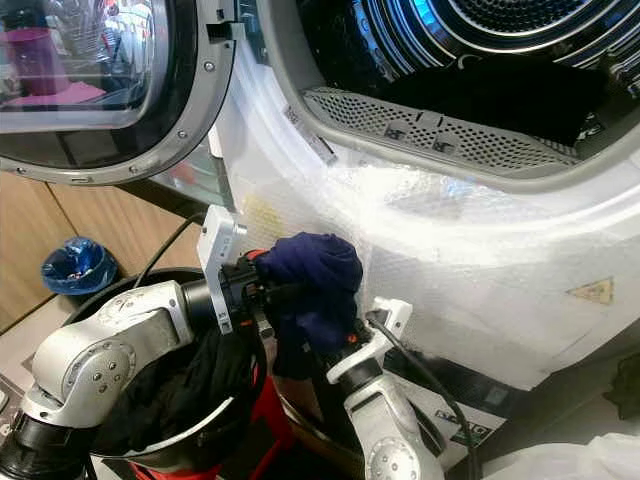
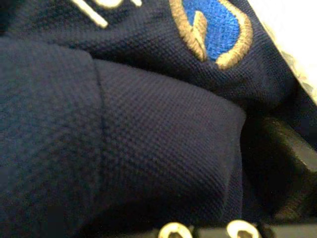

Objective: Clothes washing

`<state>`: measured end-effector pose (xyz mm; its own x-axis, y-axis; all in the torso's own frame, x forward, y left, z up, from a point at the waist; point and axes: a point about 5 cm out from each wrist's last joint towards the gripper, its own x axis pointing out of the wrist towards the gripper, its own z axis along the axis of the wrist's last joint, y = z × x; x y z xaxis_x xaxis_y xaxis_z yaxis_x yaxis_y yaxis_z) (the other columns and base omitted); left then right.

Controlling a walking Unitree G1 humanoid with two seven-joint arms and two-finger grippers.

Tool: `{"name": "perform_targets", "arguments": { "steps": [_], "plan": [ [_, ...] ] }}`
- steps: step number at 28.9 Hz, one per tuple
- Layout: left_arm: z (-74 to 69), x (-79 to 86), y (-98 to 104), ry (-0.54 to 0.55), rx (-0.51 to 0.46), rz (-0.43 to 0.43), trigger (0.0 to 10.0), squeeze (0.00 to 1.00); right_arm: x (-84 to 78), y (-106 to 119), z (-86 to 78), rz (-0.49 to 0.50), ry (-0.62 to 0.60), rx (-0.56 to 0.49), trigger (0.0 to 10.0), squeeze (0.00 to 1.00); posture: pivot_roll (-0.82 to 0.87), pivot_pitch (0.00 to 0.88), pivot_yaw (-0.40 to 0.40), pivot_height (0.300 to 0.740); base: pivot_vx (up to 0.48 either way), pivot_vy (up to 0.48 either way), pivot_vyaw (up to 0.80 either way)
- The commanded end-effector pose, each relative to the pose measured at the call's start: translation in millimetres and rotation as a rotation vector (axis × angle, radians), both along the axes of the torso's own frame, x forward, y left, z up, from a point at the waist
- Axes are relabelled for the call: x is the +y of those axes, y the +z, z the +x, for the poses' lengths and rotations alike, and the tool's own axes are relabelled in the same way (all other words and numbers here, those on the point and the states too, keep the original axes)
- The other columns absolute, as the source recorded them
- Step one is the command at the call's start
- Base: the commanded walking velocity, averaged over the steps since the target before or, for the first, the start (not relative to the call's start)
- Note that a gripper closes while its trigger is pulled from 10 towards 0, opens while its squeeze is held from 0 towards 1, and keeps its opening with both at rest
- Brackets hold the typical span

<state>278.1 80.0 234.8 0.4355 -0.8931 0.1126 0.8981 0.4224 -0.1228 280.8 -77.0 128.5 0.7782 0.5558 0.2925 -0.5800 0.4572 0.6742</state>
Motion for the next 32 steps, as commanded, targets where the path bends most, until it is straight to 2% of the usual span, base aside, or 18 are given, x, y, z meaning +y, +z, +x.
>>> {"name": "perform_targets", "arguments": {
  "steps": [1, 23, 24, 25, 26, 27, 32],
  "plan": [
    [0.0, 1.5, -5, 0.006, 0.018, 0.022, 0.0, 0.0, 9.4, 19, -7.5, 0.145, 0.036, -0.075, 0.0, 0.0, -0.02, 0.072, 0.02, 0.74, 0.0, 0.0, 0.0],
    [-2.3, -1.4, -5, -0.007, 0.006, 0.019, 0.0, 0.0, 8.3, 23, -18.0, 0.203, 0.119, -0.093, 0.0, 0.0, -0.03, 0.04, 0.027, 0.74, 0.0, 0.0, 0.0],
    [-2.3, -1.3, -5, -0.003, -0.001, 0.023, 1.8, 0.0, 8.4, 23, -18.7, 0.205, 0.124, -0.094, 0.0, 0.0, -0.03, 0.036, 0.027, 0.74, 0.0, 0.0, 0.0],
    [-2.3, -1.3, -5, -0.003, -0.001, 0.023, 1.8, 0.0, 8.4, 23, -18.7, 0.205, 0.124, -0.094, 0.0, 0.0, -0.03, 0.036, 0.027, 0.74, 0.0, 0.0, 0.0],
    [-2.1, -1.1, -5, 0.001, -0.006, 0.028, 4.4, 0.0, 8.5, 23, -19.5, 0.208, 0.131, -0.094, 0.0, 0.0, -0.03, 0.036, 0.027, 0.74, 0.0, 0.0, 0.0],
    [-2.6, -1.1, -6, 0.002, -0.007, 0.032, 10.0, 0.0, 8.7, 23, -21.2, 0.21, 0.142, -0.097, 0.0, 0.0, -0.03, 0.033, 0.027, 0.74, 0.0, 0.0, 0.0],
    [-2.9, -0.8, -6, 0.004, -0.018, 0.038, 10.0, 0.0, 9.5, 23, -24.6, 0.22, 0.169, -0.103, 0.0, 0.0, -0.03, 0.032, 0.027, 0.74, 0.0, 0.0, 0.0]
  ]
}}
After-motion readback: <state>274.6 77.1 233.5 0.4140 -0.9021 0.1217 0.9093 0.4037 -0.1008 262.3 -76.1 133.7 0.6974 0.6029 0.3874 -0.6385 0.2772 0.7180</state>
